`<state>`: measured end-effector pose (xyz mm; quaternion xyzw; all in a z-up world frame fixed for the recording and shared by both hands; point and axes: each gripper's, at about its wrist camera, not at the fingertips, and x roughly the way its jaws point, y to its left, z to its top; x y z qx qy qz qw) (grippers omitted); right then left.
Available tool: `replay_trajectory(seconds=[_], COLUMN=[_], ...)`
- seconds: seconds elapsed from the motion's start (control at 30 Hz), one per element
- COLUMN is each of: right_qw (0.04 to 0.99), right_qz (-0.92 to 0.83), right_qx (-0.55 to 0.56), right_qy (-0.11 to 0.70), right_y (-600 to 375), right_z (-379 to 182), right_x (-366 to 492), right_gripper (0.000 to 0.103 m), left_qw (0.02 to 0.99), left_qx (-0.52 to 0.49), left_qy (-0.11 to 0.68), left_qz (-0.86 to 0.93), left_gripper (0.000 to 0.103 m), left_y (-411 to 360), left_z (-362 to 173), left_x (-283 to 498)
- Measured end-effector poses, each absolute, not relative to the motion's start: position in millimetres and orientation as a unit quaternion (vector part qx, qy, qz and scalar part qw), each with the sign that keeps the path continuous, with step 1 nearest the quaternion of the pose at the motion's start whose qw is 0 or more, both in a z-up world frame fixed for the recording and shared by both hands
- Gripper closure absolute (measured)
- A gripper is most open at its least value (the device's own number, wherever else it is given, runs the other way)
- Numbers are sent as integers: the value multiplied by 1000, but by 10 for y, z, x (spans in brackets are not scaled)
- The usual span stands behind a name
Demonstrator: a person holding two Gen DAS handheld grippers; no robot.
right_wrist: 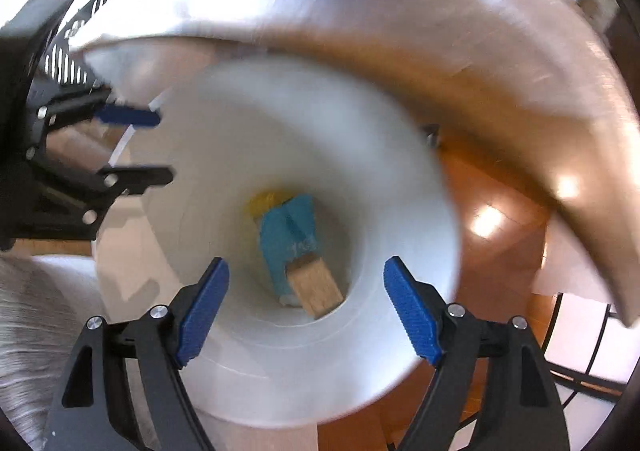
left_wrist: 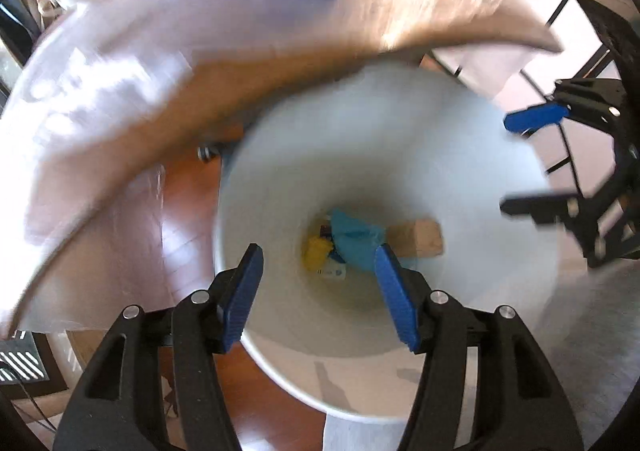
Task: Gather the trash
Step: 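Grasp the blue tissue pack with the left tool while the right tool grasps the white medicine box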
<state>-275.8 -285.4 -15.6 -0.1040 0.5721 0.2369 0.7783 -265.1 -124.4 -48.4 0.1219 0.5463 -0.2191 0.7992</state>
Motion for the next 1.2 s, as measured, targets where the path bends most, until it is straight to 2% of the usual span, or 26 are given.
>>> replay_trajectory(seconds=[0.03,0.1,0.17,0.2,0.27,0.43,0.83,0.9,0.97,1.07,1.17,1.2], right_qw=[795,820,846,853,863,861,800,783,782,769,774,778], right_qz=[229,214,199,198,204,232,347,367,371,386,381,371], right_qx=[-96,-90,-80,-74,-75,-156,-169,-162,-170,-162,-181,-197], right_qy=[553,522,488,477,456,425,459,474,471,483,472,467], right_y=[-2914,-2986,-3053,-3082,-3076,-2884,-2369,-2324,-2279,-2251,-2222,-2207], right_z=[29,273,519,592,707,736,404,339,310,269,270,272], right_x=[-2722,-2649,-2493,-2406,-2190,-1601,-762,-688,-645,-590,-591,-602], right_gripper=[22,10,7,5,4,4,6,15,16,34,33,25], left_qw=[806,830,857,866,873,877,870,867,863,860,860,861], left_qx=[119,111,99,92,80,109,102,95,97,99,101,102], left_qy=[536,501,459,444,431,409,418,421,428,434,433,432], left_qz=[-222,-220,-210,-208,-215,-225,-242,-247,-249,-249,-249,-249], left_gripper=[35,15,3,2,2,2,2,11,22,33,34,37], left_y=[-1226,-1175,-1121,-1102,-1127,-1334,-1539,-1539,-1561,-1584,-1599,-1602], left_z=[-375,-94,177,260,344,275,147,134,104,69,63,64], left_x=[-2653,-2649,-2582,-2539,-2393,-2098,-1526,-1475,-1425,-1384,-1376,-1379])
